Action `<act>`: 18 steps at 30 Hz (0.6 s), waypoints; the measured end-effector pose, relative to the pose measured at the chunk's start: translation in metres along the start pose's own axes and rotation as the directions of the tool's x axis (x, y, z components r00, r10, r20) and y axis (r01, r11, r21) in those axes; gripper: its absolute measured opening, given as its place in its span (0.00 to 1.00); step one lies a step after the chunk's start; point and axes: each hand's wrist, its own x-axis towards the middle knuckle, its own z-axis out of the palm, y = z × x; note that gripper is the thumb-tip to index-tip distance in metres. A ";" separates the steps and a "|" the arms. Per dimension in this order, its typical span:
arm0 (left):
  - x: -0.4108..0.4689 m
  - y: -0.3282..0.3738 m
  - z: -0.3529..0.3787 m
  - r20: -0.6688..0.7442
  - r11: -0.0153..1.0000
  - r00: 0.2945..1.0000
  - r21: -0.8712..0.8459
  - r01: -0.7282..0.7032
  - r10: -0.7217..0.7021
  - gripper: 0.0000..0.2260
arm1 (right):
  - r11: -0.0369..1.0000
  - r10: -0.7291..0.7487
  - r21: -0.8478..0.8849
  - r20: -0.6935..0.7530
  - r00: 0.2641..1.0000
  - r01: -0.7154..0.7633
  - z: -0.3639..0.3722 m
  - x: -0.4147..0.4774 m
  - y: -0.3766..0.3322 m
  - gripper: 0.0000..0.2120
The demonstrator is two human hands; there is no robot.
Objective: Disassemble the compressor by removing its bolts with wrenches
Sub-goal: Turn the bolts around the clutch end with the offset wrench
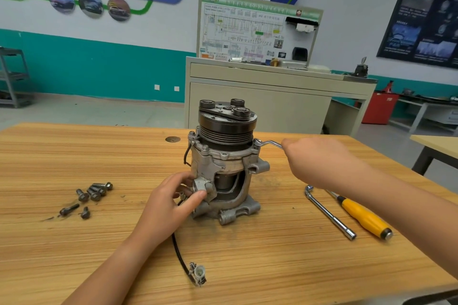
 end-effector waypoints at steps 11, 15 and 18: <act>0.002 0.000 0.001 0.002 1.000 1.000 0.017 -0.001 0.001 0.13 | 0.965 -0.157 -0.216 -0.010 0.988 0.152 -0.013 0.004 0.000 0.07; 0.001 -0.001 0.000 0.007 1.000 1.000 0.012 0.000 -0.001 0.12 | 0.963 -0.155 -0.221 0.008 0.988 0.153 -0.012 0.007 0.005 0.06; 0.001 0.000 0.000 0.009 1.000 1.000 0.008 -0.010 0.010 0.12 | 0.917 -0.232 -0.333 0.006 0.973 0.221 -0.004 0.016 0.016 0.03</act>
